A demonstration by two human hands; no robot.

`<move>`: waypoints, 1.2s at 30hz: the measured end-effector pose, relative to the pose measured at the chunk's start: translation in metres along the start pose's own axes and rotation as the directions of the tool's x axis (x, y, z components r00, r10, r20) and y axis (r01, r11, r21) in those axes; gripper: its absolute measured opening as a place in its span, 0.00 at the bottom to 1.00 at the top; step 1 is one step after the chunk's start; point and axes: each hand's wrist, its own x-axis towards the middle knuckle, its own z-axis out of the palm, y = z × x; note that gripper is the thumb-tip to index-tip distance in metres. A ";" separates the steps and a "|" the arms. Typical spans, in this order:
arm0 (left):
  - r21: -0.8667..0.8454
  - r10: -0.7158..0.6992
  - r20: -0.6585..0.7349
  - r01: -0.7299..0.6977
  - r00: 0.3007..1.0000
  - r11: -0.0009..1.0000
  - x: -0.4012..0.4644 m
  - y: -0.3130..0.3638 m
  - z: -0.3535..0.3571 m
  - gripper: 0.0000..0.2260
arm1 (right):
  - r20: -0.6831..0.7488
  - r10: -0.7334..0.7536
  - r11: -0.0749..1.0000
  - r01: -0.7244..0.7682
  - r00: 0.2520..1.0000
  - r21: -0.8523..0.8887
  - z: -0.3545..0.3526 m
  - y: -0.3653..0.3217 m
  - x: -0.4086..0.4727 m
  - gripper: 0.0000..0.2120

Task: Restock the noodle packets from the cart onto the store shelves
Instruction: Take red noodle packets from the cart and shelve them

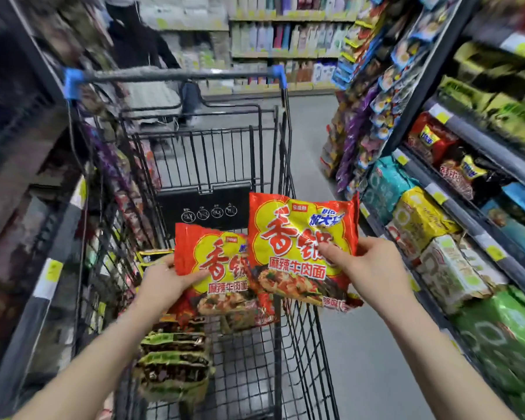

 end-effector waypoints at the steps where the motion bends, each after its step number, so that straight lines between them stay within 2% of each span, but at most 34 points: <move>1: -0.032 0.008 -0.003 -0.008 1.000 0.999 -0.006 0.017 -0.010 0.11 | -0.002 0.004 1.000 -0.004 1.000 0.018 -0.008 -0.008 -0.001 0.08; 7: -0.176 0.114 0.000 -0.112 0.994 0.978 -0.044 0.115 -0.051 0.09 | -0.047 -0.039 0.992 0.045 0.998 0.115 -0.086 -0.068 -0.017 0.08; 13: -0.291 0.256 0.055 -0.230 0.965 0.929 -0.088 0.202 -0.061 0.09 | -0.077 -0.044 0.964 0.062 0.996 0.259 -0.181 -0.107 -0.045 0.10; 14: -0.316 0.282 0.077 -0.245 0.956 0.917 -0.093 0.211 -0.061 0.13 | -0.079 -0.042 0.955 0.063 0.996 0.290 -0.192 -0.110 -0.052 0.09; 17: -0.368 0.337 0.127 -0.271 0.933 0.889 -0.105 0.242 -0.056 0.35 | -0.118 -0.042 0.954 0.075 0.992 0.290 -0.229 -0.115 -0.073 0.10; 18: -0.378 0.358 0.148 -0.282 0.922 0.882 -0.108 0.252 -0.052 0.38 | -0.141 -0.039 0.958 0.077 0.989 0.276 -0.242 -0.116 -0.082 0.09; 20: -0.403 0.393 0.215 -0.286 0.894 0.870 -0.112 0.271 -0.042 0.37 | -0.178 -0.016 0.954 0.068 0.984 0.290 -0.264 -0.113 -0.100 0.08; 24: -0.463 0.483 0.373 -0.293 0.792 0.837 -0.129 0.310 -0.008 0.35 | -0.298 0.035 0.956 0.056 0.954 0.289 -0.302 -0.102 -0.147 0.09; 26: -0.471 0.498 0.465 -0.272 0.732 0.839 -0.141 0.327 0.014 0.30 | -0.379 0.070 0.950 0.054 0.923 0.306 -0.318 -0.093 -0.175 0.09; 29: -0.466 0.519 0.570 -0.270 0.637 0.843 -0.161 0.347 0.052 0.34 | -0.491 0.131 0.948 0.035 0.861 0.315 -0.337 -0.077 -0.222 0.10; 32: -0.475 0.527 0.653 -0.248 0.544 0.844 -0.184 0.360 0.094 0.22 | -0.590 0.207 0.942 0.005 0.780 0.337 -0.350 -0.056 -0.271 0.11; 36: -0.452 0.511 0.759 -0.238 0.404 0.859 -0.229 0.367 0.152 0.22 | -0.700 0.323 0.920 -0.037 0.637 0.390 -0.366 -0.031 -0.344 0.11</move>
